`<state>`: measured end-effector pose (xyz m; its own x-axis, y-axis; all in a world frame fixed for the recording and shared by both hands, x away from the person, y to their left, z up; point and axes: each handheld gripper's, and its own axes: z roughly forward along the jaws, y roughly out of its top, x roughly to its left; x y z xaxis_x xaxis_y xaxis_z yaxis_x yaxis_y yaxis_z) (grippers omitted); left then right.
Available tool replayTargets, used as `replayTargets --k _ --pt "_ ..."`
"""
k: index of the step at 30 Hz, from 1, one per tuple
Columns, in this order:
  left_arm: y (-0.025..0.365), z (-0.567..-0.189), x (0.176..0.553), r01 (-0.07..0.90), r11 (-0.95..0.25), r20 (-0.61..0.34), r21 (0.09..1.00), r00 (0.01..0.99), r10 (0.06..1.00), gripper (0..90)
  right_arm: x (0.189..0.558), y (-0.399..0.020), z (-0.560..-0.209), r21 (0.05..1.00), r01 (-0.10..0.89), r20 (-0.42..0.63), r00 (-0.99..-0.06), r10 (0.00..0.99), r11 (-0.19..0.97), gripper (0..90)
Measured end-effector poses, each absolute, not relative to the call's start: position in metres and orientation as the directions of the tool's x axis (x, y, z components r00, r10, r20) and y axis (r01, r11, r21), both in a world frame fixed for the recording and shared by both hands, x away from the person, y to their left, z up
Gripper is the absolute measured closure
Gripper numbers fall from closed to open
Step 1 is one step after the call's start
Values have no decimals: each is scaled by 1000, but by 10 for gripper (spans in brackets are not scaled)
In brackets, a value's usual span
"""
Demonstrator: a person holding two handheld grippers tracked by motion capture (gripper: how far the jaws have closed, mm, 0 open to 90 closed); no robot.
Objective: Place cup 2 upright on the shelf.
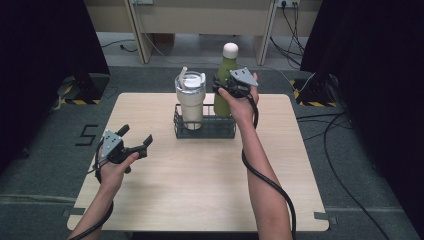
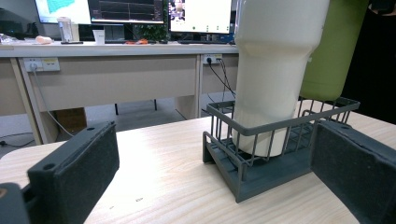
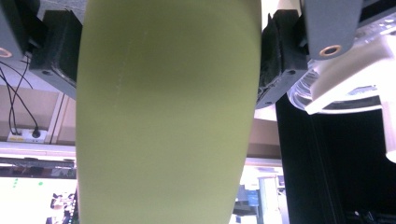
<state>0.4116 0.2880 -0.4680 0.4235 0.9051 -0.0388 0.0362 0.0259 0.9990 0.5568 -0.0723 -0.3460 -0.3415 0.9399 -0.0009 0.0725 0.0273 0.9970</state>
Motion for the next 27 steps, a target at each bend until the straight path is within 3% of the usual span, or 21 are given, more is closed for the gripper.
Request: replayTargets --k 27 --pt "288 -469 412 42 25 -40 999 422 906 10 567 -66 -385 986 152 -19 -331 943 73 233"
